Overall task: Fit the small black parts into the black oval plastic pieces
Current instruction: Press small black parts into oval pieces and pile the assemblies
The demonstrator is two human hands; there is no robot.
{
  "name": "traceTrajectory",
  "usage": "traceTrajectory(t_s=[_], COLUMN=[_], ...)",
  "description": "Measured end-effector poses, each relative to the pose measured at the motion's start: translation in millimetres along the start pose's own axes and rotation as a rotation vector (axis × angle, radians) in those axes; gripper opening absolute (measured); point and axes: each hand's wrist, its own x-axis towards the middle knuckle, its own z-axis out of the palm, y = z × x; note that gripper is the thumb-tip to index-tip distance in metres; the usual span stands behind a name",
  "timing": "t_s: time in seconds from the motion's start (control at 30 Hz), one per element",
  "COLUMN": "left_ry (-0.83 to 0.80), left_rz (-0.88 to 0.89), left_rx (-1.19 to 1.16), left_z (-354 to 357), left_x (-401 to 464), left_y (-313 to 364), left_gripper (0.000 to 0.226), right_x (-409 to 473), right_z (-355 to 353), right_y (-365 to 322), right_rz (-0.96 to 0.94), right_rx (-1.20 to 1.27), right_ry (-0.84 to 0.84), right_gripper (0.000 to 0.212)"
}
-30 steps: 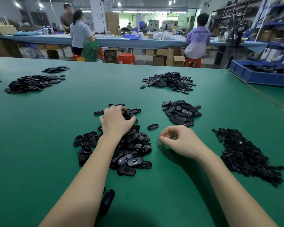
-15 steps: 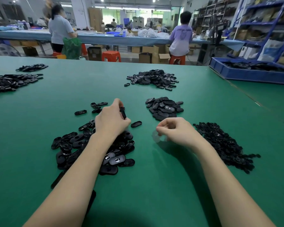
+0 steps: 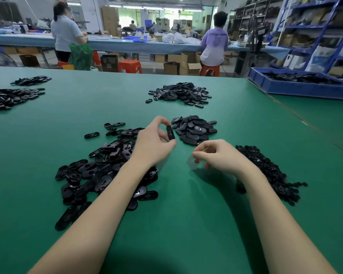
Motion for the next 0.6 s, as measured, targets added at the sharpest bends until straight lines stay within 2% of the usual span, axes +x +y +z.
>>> traceTrajectory(t_s=[0.1,0.2,0.33,0.6], left_ry=[-0.160,-0.265,-0.311,-0.349], left_rz=[-0.088,-0.182,-0.241,-0.327], left_rx=[-0.216,-0.385,-0.492,-0.626], left_z=[21,38,51,56], left_x=[-8,-17,-26,-29], left_y=[15,22,23,23], left_gripper=[0.035,0.034,0.034,0.035], right_x=[-2,-6,-17,-17], right_z=[-20,-40,-56,-52], right_y=[12,27,41,40], right_rz=[0.062,0.198,0.340,0.394], right_rx=[-0.097,-0.339,-0.450,-0.443], right_ry=[0.162,0.382,0.352,0.373], right_gripper=[0.011,0.009,0.007,0.006])
